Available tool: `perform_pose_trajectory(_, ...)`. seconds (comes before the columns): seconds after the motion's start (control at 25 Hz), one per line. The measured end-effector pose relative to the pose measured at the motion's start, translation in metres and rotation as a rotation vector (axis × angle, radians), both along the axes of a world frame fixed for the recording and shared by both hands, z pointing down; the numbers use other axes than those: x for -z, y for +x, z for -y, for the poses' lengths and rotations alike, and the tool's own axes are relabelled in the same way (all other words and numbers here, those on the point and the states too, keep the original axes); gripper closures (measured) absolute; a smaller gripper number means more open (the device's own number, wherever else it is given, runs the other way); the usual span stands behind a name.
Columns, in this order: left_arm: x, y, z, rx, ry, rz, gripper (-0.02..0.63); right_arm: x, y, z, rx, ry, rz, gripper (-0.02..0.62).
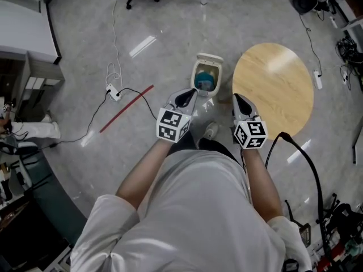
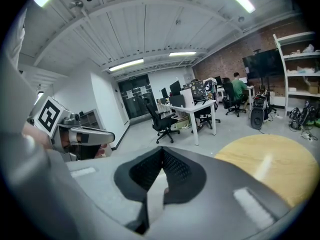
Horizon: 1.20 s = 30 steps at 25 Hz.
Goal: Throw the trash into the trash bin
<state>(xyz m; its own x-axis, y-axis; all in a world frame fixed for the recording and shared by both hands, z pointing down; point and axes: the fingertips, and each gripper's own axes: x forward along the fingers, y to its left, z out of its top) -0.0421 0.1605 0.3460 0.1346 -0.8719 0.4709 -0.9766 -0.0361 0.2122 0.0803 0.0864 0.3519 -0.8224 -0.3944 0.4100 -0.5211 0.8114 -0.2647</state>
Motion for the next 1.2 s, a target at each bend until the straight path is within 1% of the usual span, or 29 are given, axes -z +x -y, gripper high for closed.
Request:
perform_pose_trajectory(0.2,-0.002,-0.015,-0.001,-0.007,-0.010,-0.001,0.600,0.003,-0.011,-0.001,-0.006,0.000,-0.002,0.594)
perform_pose_trajectory(0.56,0.000,-0.013,-0.001,-0.039,-0.011,-0.013,0.600,0.010,-0.017,-0.003,-0.014,-0.009,-0.007,0.595)
perform_pose_trajectory(1.2,0.010,-0.025,0.005,-0.044,0.006,-0.015,0.600,0.014,-0.026,-0.003,-0.025,-0.016,0.006,0.595)
